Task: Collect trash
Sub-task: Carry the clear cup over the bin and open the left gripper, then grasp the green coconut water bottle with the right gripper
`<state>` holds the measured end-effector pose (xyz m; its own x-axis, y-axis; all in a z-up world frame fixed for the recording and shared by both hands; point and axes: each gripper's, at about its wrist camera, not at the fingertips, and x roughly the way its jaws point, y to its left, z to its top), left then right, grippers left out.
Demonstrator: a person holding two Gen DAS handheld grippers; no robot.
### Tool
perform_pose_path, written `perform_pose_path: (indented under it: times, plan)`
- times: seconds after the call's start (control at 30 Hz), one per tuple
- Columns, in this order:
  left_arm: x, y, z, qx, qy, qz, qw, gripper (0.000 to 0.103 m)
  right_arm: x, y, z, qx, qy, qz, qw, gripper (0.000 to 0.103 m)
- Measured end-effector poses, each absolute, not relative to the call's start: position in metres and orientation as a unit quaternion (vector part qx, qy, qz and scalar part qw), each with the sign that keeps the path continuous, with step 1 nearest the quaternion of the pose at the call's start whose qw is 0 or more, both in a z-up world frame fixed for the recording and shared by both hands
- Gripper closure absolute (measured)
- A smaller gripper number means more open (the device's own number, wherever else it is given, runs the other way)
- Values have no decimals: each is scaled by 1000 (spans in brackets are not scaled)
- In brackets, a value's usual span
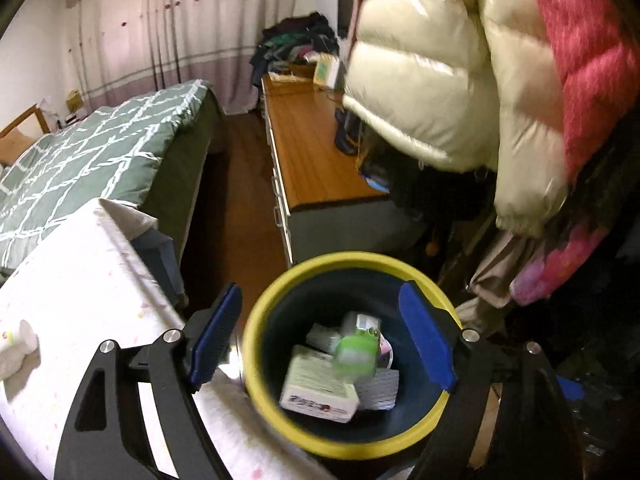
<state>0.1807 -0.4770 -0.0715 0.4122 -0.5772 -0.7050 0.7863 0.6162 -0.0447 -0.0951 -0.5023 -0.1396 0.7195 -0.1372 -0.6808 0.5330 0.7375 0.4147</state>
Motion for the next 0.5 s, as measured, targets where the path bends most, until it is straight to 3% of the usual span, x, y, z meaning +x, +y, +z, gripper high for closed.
perform_pose_path:
  times: [0.5]
  plan:
    - [168,-198,1,58,263,-250,930,10,-31,-444,-126,257,346,-124,894,68]
